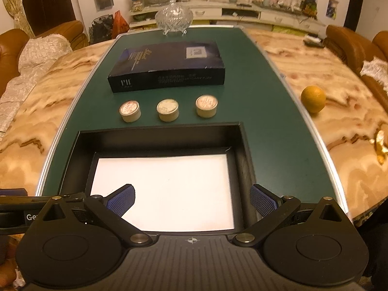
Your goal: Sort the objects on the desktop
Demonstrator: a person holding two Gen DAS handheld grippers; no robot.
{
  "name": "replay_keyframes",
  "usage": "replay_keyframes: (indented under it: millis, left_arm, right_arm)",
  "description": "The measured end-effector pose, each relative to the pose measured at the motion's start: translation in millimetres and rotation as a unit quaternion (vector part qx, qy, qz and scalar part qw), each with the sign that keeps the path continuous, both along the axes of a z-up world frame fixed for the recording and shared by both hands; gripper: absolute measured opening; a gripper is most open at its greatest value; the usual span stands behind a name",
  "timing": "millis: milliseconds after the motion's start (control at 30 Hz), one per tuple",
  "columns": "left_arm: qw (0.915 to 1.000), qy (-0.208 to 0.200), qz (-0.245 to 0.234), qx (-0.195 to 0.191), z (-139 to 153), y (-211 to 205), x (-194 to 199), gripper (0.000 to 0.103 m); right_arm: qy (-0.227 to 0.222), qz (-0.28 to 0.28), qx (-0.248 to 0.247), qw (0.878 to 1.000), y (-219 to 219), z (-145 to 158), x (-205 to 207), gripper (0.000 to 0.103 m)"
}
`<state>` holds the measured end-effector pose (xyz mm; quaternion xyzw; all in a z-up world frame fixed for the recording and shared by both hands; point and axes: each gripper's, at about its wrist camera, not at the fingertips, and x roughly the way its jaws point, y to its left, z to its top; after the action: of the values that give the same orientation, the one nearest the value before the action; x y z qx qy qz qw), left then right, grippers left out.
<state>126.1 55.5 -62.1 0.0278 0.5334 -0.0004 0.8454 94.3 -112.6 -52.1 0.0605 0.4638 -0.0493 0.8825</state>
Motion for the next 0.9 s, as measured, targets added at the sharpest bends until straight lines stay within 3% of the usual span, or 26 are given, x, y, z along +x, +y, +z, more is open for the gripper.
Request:
replay_keyframes:
  millis: [133, 400, 600, 900]
  left_arm:
    - [1.0, 0.003, 0.0, -0.003, -3, 2, 3, 0.103]
    - [0.9999, 0.0, -0.001, -0.014, -5, 5, 10, 0.103]
    - [0.9999, -0.004, 0.001, -0.017, -5, 8, 17, 0.103]
    - [0.9997, 0.009, 0.008, -0.021, -16, 13, 25, 0.103]
  right_arm:
    - [0.013, 0.003, 0.027, 1.0, -3, -6, 4, 0.103]
    - [0.006, 0.013, 0.011, 1.0, 1, -7, 14, 0.103]
    - [-0.004, 0.001, 0.045, 0.999, -16, -7, 27, 0.103]
    - [-0.025, -0.018, 0.005, 0.999, -54, -1, 86, 0.103]
